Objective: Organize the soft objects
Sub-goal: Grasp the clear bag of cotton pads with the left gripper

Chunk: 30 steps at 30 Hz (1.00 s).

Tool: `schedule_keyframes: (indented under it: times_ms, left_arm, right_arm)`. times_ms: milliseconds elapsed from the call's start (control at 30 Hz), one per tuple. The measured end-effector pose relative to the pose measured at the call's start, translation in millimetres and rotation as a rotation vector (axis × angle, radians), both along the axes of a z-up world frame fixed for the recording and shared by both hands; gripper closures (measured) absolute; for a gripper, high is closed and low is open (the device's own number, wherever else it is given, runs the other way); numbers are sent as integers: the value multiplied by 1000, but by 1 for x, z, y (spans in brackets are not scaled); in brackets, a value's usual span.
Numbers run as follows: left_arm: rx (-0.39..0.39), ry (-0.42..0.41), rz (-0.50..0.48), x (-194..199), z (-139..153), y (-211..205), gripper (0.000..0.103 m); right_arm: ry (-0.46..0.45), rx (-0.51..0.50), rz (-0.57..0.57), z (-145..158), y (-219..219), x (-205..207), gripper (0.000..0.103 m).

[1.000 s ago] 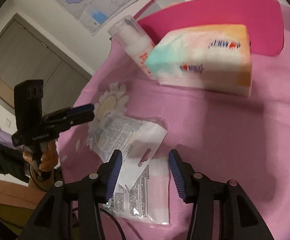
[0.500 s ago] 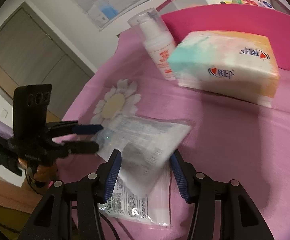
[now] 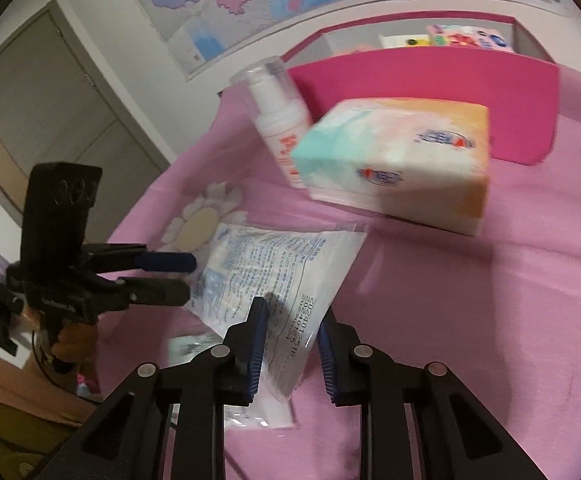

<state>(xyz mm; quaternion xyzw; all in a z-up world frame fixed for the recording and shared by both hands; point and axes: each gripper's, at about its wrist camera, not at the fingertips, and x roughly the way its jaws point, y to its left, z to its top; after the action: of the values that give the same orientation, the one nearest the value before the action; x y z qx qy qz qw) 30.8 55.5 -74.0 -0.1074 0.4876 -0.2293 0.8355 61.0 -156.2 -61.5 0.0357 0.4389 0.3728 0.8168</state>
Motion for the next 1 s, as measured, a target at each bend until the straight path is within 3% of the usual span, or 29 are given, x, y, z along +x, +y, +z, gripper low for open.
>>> schedule_keyframes:
  times_ms: [233,400,500,633,733,1000]
  left_arm:
    - [14,-12,-65,19,0,-23,25]
    - [2,-27,-111,19,4,-39,24]
    - [-44,-43,-137,13,10,-46,30]
    - [-3,-73,-149,6,16,-61,43]
    - [34,-88,-146,6,17,-67,43]
    - [46,-35,-14,25,4,-27,43]
  right_arm:
    - [9,19,-35,-6,-10,2,79]
    - [29,37,-55,-9,-14,6,79]
    - [32,41,-58,-8,-17,5,79]
    - [27,39,-61,-6,-15,4,79]
    - [31,41,-64,-5,-16,4,79]
    - [53,46,-93,-8,-24,8,79]
